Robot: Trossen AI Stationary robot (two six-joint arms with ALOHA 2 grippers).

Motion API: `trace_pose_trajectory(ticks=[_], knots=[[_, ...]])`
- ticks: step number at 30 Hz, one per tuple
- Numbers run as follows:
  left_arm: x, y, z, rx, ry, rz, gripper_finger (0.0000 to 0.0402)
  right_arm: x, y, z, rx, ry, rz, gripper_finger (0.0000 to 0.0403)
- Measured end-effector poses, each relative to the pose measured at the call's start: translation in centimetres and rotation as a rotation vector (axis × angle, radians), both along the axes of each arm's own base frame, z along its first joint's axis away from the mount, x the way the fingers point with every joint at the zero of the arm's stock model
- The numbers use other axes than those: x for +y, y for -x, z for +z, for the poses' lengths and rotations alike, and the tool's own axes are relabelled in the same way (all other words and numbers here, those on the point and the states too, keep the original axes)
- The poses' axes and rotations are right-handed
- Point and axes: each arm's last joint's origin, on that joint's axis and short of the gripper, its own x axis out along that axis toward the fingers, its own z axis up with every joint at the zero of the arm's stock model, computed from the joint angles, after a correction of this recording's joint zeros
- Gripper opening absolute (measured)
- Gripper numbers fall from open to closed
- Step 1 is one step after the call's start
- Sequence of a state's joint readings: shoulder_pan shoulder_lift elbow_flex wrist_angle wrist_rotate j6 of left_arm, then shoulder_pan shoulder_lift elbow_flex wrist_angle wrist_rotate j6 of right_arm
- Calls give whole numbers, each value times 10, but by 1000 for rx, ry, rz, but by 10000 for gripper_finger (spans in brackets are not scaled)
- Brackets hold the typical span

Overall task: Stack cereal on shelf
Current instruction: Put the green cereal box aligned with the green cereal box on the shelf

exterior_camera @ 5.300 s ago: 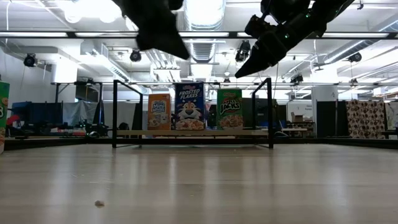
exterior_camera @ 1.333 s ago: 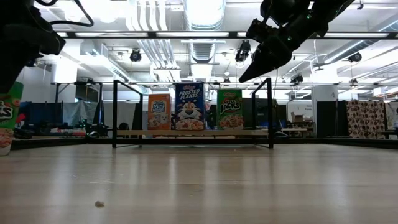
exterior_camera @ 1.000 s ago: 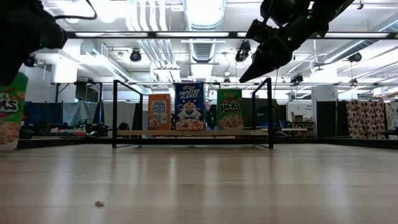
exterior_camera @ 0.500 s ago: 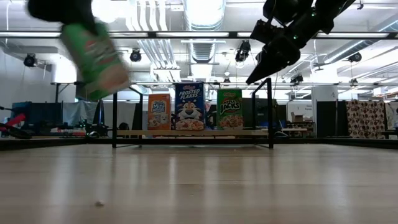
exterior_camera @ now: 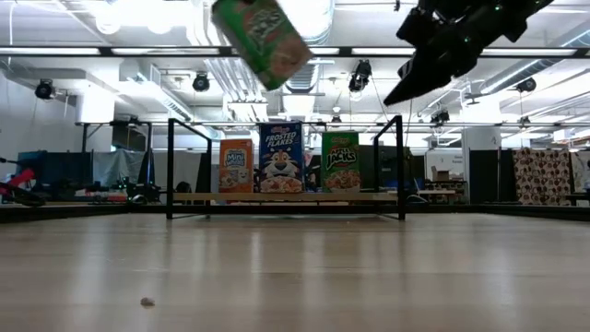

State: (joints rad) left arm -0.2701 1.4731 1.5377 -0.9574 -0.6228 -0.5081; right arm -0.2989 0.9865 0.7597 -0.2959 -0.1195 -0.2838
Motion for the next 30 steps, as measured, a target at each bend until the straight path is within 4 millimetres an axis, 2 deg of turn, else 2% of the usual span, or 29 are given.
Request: trace_pose_trajectory(ticks=[8, 17, 22, 30], knots=[[16, -52, 3, 130, -188, -109, 131, 6, 6, 1, -77, 8, 168, 9], [42, -100, -16, 284, -310, -189, 131, 13, 11, 5, -173, 19, 387, 9], [56, -121, -25, 322, -299, -286, 131, 15, 11, 8, -209, 10, 446, 9], [78, -143, -33, 317, -287, -337, 131, 16, 11, 9, -224, 1, 472, 9]])
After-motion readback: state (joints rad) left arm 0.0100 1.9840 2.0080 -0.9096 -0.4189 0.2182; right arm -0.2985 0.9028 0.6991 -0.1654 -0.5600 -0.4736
